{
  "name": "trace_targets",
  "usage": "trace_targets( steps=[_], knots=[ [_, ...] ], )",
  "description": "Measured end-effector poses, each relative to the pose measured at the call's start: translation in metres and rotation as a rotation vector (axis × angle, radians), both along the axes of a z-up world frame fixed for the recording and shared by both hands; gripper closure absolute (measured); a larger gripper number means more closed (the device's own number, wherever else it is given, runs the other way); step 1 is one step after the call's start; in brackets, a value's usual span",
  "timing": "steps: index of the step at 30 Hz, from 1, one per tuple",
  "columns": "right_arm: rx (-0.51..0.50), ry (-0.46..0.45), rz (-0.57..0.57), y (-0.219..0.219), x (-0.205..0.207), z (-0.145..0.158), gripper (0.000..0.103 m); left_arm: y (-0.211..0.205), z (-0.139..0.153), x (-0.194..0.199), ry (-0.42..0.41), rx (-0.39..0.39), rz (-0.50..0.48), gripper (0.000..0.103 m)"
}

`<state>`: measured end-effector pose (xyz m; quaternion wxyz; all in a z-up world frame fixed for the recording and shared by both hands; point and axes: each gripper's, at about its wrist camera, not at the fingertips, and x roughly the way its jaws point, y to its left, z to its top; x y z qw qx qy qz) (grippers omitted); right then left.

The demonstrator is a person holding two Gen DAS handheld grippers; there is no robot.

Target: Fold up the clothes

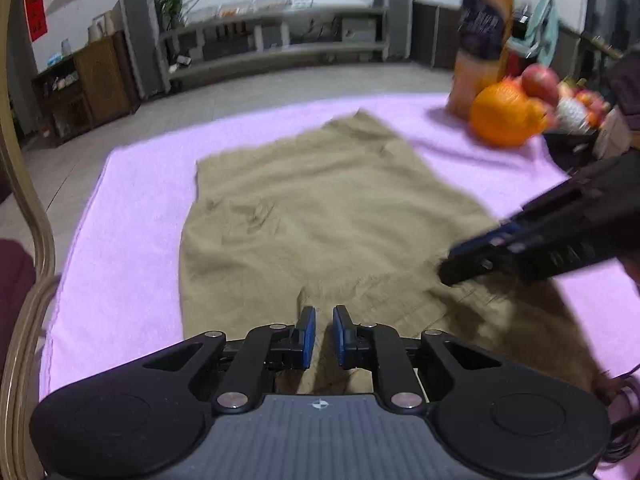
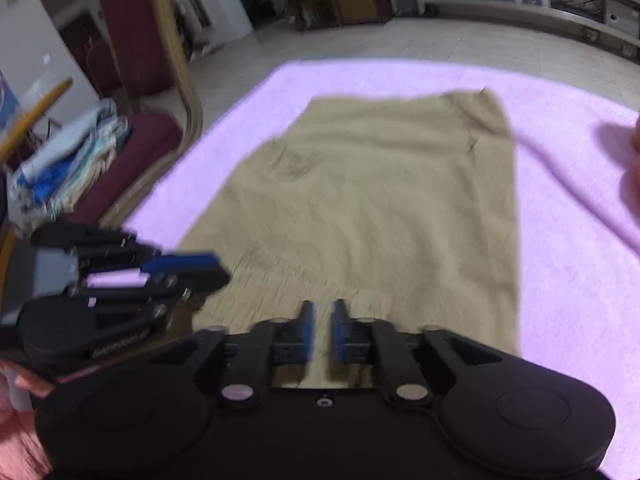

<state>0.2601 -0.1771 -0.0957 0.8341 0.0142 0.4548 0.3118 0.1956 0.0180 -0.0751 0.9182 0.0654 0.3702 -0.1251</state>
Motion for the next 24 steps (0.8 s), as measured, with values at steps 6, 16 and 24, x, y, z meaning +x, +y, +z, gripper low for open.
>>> trace_targets(
  steps=[6, 16, 24],
  knots=[
    [0.186, 0.035, -0.251, -0.066, 0.047, -0.003, 0.067, -0.024, -0.002, 0.011, -0.024, -0.047, -0.093, 0.088],
    [0.328, 0.121, -0.385, -0.097, 0.129, -0.052, 0.067, -0.024, -0.034, 0.030, 0.106, -0.101, -0.119, 0.088],
    [0.398, 0.123, -0.281, -0.085, 0.179, -0.073, 0.075, -0.013, -0.036, 0.037, 0.141, -0.175, -0.119, 0.089]
  ],
)
